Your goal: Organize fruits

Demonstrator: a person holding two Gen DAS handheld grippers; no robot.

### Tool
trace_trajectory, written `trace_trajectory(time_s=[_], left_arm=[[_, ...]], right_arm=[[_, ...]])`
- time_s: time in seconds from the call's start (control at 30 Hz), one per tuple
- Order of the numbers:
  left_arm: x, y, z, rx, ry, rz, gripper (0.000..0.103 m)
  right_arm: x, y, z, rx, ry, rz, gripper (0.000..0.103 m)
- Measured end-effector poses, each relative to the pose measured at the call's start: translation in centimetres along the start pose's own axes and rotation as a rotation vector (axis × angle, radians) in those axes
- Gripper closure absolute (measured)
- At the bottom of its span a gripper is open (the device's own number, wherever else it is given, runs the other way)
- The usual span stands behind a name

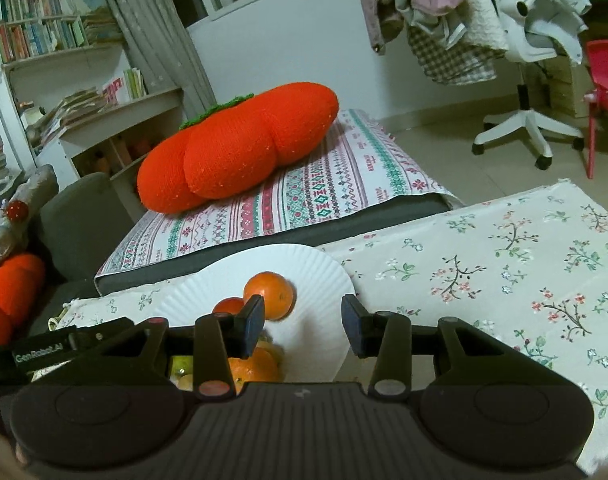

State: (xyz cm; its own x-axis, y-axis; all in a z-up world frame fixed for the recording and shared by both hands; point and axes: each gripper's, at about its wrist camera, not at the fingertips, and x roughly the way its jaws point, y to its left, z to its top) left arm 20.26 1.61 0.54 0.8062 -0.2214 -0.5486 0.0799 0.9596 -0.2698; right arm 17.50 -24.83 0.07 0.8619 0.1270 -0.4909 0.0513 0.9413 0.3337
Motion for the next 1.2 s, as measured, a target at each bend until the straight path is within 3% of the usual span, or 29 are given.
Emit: trace_trajectory(time_s=[0.2,0.3,0.5,0.67,1.2], left_arm=[[-2.5,-0.4,-1.3,0.000,0.017,0.044,0.073],[-4.3,-1.6,-1.9,0.052,0.002,0.078,0.073],[-8.0,-3.1,-3.4,0.058,-0.015,0.068,0.071],[-10.0,-3.7,-5.7,0.087,0.002,0.134,0.070],[-15.4,-6.3,-9.0,0.158,-0.047,0.200,0.070]], right_arm=[[-1.9,1.4,0.0,-0.040,-0.030,0.022,0.063],[-3.0,1.7,-0.2,-0.047,-0.032,0.028,0.063],[-5.3,1.5,-1.0,-0.020,-0.021,0.019,0.063],[-6.9,2.1,-1.5,-0.016,-0.026,0.017,0.063],[-13.5,3.9,-5.6,-0.064,-0.075,-0.056,0.059]])
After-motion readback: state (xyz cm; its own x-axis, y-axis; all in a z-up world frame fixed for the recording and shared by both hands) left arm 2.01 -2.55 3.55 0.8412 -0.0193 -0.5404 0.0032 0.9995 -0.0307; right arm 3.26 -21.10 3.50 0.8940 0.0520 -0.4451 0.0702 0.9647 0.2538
